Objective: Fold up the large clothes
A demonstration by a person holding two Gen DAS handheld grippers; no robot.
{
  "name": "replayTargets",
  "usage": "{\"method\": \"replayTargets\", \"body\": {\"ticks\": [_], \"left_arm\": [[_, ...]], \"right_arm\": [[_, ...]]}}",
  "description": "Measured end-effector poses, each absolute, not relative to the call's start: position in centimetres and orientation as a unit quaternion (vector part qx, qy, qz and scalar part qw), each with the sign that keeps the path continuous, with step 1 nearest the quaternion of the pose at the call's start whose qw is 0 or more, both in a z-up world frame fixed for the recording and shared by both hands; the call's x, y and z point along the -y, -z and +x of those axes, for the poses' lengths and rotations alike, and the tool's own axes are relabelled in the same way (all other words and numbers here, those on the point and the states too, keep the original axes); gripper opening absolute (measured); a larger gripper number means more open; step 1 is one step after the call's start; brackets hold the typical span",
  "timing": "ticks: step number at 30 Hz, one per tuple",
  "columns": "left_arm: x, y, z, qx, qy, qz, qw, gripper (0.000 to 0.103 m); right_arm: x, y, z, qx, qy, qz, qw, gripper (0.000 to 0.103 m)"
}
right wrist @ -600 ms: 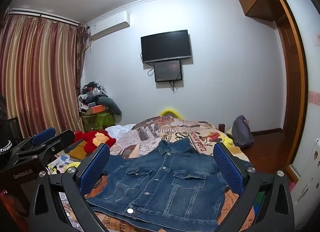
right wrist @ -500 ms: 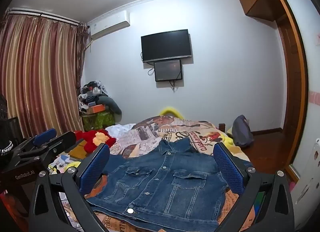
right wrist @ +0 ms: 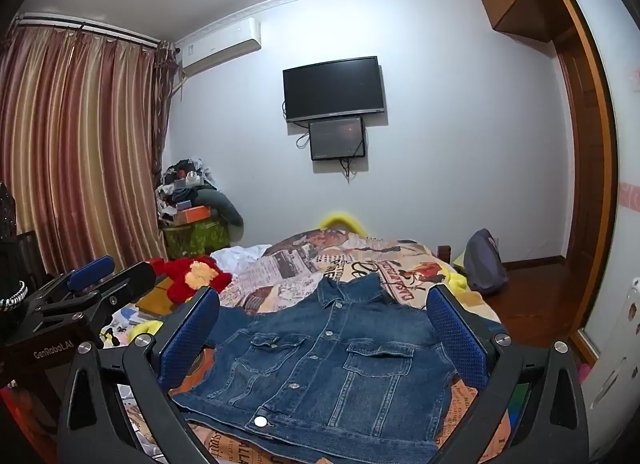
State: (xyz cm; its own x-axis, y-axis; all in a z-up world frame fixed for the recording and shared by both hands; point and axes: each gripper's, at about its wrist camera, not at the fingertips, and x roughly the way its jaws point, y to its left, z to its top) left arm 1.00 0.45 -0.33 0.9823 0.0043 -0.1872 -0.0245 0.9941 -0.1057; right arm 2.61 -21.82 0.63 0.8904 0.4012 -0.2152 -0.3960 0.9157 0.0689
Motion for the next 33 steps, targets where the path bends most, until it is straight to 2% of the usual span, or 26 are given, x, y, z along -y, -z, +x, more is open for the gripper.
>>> {"method": "replayTargets", "body": {"ticks": [33], "left_arm": [[-0.76, 0.60, 1.30, -0.096, -0.006, -0.054, 0.994, 0.103]], "right_arm": [[21.40, -0.07, 2.67, -0.115, -0.205, 0.012, 0.972, 0.103]]}}
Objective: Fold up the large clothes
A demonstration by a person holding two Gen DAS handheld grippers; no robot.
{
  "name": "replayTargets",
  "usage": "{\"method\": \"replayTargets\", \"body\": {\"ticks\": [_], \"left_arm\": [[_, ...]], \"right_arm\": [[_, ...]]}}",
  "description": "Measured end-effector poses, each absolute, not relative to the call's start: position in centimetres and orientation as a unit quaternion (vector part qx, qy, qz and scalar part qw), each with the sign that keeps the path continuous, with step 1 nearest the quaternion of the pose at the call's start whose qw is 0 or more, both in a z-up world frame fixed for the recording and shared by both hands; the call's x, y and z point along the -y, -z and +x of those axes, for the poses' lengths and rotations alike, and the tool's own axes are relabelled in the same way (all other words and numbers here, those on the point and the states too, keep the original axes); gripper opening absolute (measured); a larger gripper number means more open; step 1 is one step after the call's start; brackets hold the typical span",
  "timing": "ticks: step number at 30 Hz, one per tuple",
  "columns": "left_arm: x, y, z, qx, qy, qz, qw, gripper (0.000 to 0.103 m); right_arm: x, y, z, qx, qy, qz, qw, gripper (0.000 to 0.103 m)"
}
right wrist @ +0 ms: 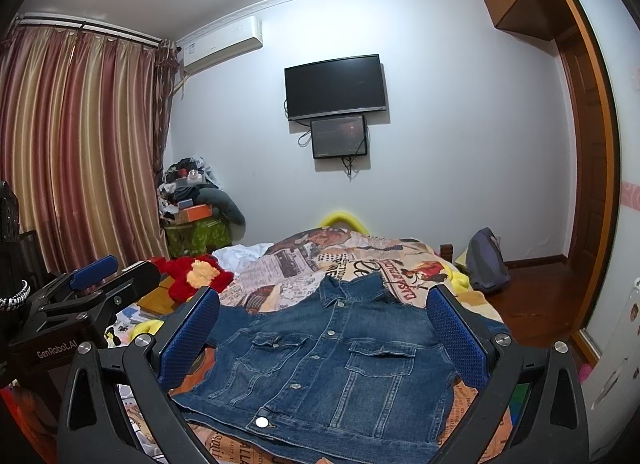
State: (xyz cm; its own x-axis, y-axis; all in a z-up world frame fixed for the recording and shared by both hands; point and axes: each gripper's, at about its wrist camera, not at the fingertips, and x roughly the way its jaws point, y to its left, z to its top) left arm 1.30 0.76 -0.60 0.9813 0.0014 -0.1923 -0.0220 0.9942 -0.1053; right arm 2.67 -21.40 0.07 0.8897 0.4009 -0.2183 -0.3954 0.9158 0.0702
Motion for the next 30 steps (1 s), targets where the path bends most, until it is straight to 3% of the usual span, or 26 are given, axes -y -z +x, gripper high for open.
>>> {"method": "replayTargets", "body": {"ticks": [30], "left_arm": [[-1.0, 1.3, 2.3, -0.105, -0.011, -0.057, 0.993, 0.103]], "right_arm": [[20.5, 1.3, 3.7, -0.126, -0.202, 0.017, 0.971, 0.103]]}}
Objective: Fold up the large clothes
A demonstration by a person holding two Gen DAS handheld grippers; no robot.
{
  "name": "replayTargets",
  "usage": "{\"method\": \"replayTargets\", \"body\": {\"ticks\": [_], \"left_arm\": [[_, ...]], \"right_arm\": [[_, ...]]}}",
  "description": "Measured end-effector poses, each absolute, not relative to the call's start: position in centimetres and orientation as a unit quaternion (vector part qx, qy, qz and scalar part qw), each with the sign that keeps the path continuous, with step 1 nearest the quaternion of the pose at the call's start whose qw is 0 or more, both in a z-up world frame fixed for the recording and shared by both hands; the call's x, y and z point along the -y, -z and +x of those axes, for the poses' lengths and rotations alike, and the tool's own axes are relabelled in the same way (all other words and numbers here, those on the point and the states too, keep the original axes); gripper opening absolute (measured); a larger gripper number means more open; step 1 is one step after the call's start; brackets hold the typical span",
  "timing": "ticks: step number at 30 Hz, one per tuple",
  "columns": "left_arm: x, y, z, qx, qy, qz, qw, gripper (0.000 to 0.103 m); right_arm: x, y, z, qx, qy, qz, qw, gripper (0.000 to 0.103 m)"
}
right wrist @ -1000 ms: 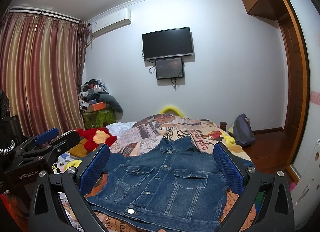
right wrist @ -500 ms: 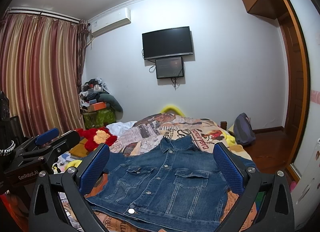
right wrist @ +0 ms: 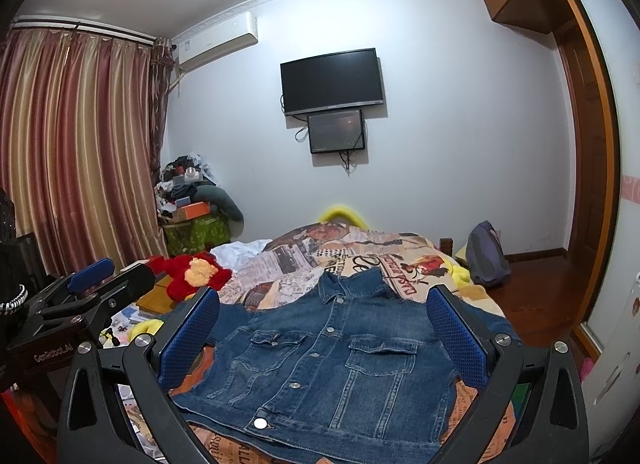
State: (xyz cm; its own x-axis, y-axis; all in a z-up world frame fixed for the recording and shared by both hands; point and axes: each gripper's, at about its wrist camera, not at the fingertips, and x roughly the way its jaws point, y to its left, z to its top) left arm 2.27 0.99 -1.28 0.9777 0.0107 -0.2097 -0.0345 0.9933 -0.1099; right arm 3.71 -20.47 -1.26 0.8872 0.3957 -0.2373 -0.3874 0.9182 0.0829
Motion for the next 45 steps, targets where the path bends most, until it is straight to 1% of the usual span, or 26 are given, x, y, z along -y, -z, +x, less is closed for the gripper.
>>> {"method": "replayTargets", "body": {"ticks": [10, 17, 24, 29, 33, 38, 41, 45], "left_arm": [[-3.9, 2.6, 6.3, -0.133, -0.035, -0.073, 0.988, 0.103], [-7.5, 3.9, 11.1, -0.158, -0.063, -0.090, 0.981, 0.103], [-12.2, 5.7, 16.9, -0.190, -0.111, -0.102, 0.970, 0.103], [-16.6, 8.2, 21.2, -0.221, -0.150, -0.109, 0.957, 0.103], [-20.3, 10.2, 23.7, -0.245, -0.185, -0.107, 0.946, 0.103], [-26.1, 13.3, 25.6, -0.285, -0.187, -0.146, 0.928, 0.103], [-29.7, 15.8, 26.2, -0.316, -0.201, -0.168, 0.912, 0.103], [-34.0, 19.7, 26.6, -0.368, -0.200, -0.224, 0.880, 0.103]], "right_arm": [[19.6, 1.3, 7.6, -0.146, -0.195, 0.008, 0.970, 0.103], [18.1, 1.7, 13.3, -0.165, -0.184, -0.007, 0.969, 0.103], [16.0, 3.3, 20.7, -0.188, -0.171, -0.032, 0.967, 0.103], [14.6, 5.5, 27.3, -0.237, -0.179, -0.023, 0.955, 0.103], [13.3, 7.6, 31.7, -0.262, -0.176, -0.043, 0.948, 0.103], [12.2, 10.3, 36.2, -0.301, -0.184, -0.040, 0.935, 0.103], [11.5, 12.7, 39.0, -0.344, -0.184, -0.034, 0.920, 0.103], [10.6, 16.3, 41.8, -0.400, -0.184, -0.046, 0.897, 0.103]]}}
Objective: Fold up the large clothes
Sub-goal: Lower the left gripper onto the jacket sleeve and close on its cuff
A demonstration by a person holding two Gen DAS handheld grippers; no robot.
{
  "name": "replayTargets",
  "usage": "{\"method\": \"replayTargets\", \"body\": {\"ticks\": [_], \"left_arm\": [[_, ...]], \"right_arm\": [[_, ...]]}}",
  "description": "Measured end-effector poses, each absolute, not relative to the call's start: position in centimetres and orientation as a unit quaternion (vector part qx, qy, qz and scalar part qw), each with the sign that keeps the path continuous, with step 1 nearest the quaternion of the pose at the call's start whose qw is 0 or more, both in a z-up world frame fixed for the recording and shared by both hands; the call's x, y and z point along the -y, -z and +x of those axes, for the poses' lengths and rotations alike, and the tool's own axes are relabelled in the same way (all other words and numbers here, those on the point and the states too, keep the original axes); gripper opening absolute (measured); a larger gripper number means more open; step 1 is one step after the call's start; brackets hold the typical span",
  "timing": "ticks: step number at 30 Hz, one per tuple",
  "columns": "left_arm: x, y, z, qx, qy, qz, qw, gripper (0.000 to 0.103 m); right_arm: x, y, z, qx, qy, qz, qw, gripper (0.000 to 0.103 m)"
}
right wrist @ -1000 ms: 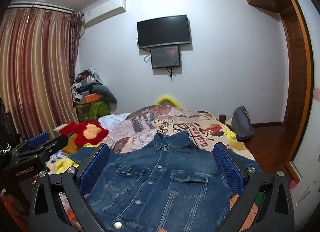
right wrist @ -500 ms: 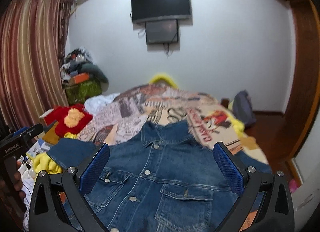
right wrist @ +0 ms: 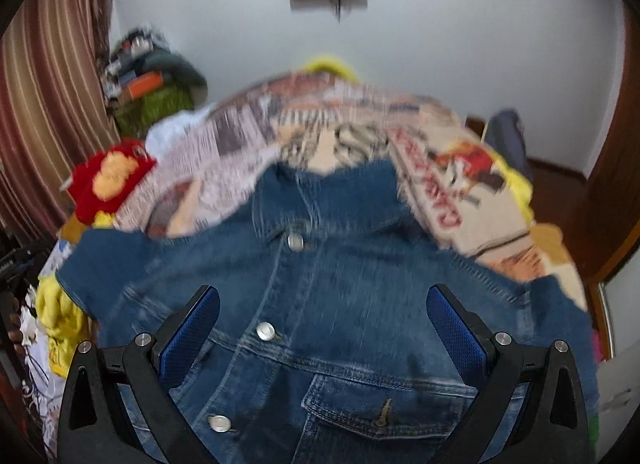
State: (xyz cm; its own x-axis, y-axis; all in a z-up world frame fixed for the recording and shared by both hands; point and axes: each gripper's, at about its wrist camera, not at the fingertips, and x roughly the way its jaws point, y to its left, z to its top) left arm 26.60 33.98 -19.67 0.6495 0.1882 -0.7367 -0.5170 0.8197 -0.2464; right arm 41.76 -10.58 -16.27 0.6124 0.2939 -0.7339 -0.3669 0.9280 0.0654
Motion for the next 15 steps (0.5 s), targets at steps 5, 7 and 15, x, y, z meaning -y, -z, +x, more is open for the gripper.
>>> {"method": "replayTargets", "body": {"ticks": [5, 7, 15], "left_arm": [[-37.8, 23.6, 26.0, -0.399, -0.186, -0.315, 0.841, 0.103], [-39.0, 25.1, 25.9, -0.409, -0.185, -0.348, 0.823, 0.103], [-41.4, 28.4, 27.4, -0.427, -0.193, -0.373, 0.801, 0.078]], "right_arm": [[9.5, 20.1, 44.2, -0.464, -0.202, -0.047, 0.861, 0.103], [8.9, 21.3, 44.9, -0.481, -0.208, -0.053, 0.850, 0.103], [6.8, 23.9, 45.5, -0.509, -0.227, -0.080, 0.827, 0.103]]}}
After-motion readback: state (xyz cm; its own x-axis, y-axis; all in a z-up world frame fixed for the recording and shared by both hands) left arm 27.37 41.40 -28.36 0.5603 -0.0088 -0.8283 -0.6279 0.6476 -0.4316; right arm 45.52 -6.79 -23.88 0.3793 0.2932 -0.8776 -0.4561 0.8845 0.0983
